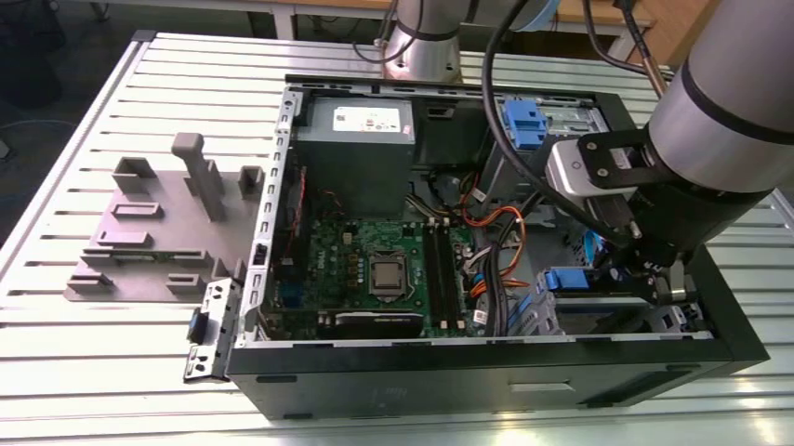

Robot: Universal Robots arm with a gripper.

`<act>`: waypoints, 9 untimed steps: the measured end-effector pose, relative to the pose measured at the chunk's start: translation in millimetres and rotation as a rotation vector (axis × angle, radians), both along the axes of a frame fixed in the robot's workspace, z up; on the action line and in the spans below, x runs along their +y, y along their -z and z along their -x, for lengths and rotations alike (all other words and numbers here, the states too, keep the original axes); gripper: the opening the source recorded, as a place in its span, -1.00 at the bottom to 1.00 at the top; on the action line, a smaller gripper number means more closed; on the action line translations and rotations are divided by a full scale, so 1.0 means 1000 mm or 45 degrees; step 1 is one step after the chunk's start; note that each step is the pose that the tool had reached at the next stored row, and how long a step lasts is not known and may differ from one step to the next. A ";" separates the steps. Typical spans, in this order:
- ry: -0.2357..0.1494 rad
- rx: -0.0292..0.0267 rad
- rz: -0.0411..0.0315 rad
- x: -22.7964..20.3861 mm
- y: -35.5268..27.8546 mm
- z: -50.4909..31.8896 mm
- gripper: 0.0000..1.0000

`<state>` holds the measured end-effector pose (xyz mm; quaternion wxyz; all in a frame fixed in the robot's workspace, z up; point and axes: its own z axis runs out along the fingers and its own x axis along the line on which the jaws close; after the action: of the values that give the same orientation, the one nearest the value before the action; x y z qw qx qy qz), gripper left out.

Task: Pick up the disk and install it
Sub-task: 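Insert the second disk wire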

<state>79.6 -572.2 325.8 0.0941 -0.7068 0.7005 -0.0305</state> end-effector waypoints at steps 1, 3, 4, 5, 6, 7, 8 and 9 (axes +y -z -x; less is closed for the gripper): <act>0.000 0.0000 -0.0002 0.0000 0.0000 0.0000 -0.68; 0.000 -0.0001 -0.0009 0.0000 -0.0004 0.0000 -0.66; 0.000 0.0000 -0.0005 0.0000 -0.0012 0.0000 -0.54; 0.000 0.0000 -0.0002 0.0000 -0.0023 0.0000 -0.54; 0.000 0.0000 -0.0004 0.0000 -0.0034 0.0000 -0.54; 0.000 0.0000 -0.0003 0.0000 -0.0047 0.0000 -0.54; 0.000 0.0000 -0.0003 0.0000 -0.0060 0.0000 -0.54; 0.000 0.0000 -0.0001 0.0000 -0.0074 0.0000 -0.54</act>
<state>79.6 -572.2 333.2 0.0941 -0.7068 0.7005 -0.0305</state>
